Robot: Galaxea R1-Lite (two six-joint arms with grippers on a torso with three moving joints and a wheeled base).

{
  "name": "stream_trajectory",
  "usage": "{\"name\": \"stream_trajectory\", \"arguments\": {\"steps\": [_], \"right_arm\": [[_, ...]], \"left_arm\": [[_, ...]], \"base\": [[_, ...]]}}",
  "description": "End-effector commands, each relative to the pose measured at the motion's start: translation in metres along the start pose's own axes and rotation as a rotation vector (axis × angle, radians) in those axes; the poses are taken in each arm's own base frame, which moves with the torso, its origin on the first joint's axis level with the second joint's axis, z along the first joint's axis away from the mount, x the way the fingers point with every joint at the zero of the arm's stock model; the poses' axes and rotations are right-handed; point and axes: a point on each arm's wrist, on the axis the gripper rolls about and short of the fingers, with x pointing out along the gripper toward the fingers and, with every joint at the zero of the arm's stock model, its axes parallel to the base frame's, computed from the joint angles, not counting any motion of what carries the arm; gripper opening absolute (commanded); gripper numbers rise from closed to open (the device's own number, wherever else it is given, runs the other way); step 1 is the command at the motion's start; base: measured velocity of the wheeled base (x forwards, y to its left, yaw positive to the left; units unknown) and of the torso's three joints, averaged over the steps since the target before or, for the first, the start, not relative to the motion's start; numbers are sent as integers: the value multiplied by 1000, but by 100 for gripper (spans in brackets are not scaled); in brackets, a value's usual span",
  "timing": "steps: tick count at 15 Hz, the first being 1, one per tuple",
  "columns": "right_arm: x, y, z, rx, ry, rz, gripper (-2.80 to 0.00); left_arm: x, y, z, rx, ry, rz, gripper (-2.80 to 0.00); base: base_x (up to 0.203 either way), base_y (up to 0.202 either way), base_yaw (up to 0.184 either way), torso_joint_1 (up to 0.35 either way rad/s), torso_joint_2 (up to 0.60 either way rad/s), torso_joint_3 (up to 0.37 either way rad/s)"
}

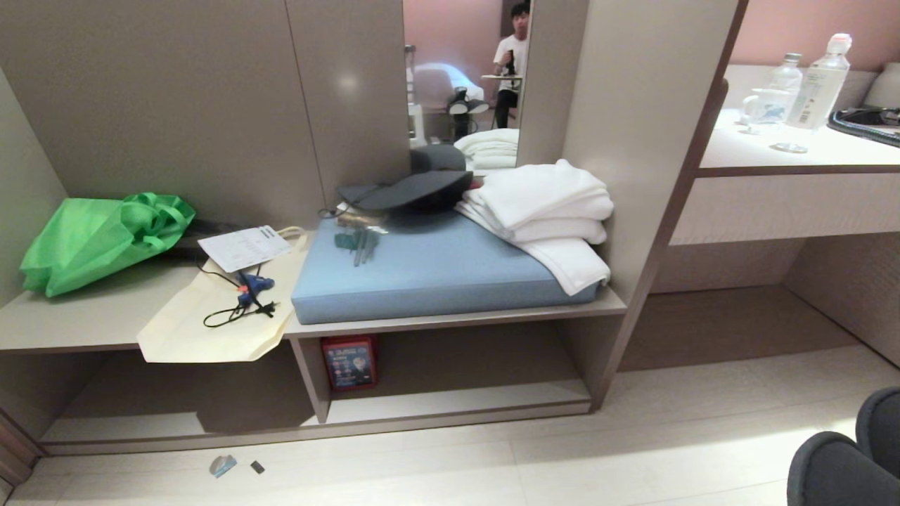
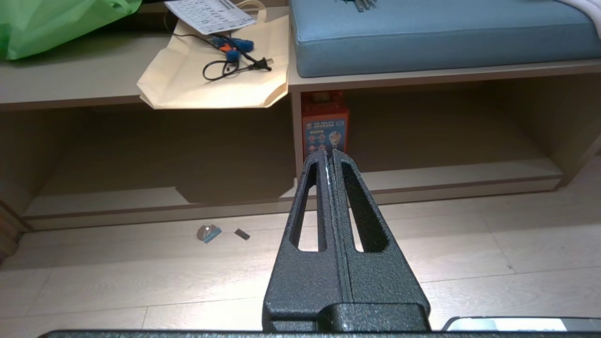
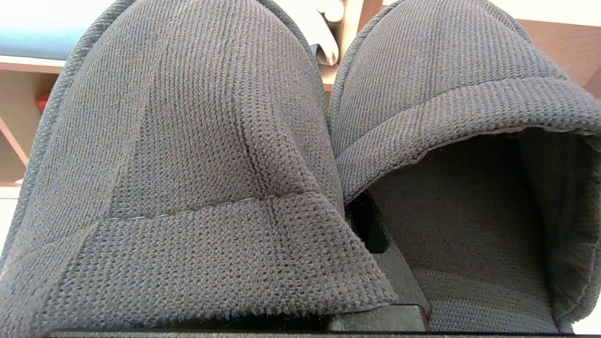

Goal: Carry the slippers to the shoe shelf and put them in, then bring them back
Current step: Place the slippers on the floor

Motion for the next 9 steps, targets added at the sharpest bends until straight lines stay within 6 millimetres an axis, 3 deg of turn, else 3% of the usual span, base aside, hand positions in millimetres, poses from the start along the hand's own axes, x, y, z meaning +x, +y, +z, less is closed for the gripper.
{"name": "stream_trajectory", "arguments": {"steps": [1,9], "right_arm": [[0,0,0,-4,0,1,-280],[0,0,0,64,2,-7,-280]], "left_arm": [[0,0,0,4,0,1,-280],[0,0,0,1,1,1,-280]], "base": [[0,0,0,0,0,0],[0,-7,0,0,1,0]]}}
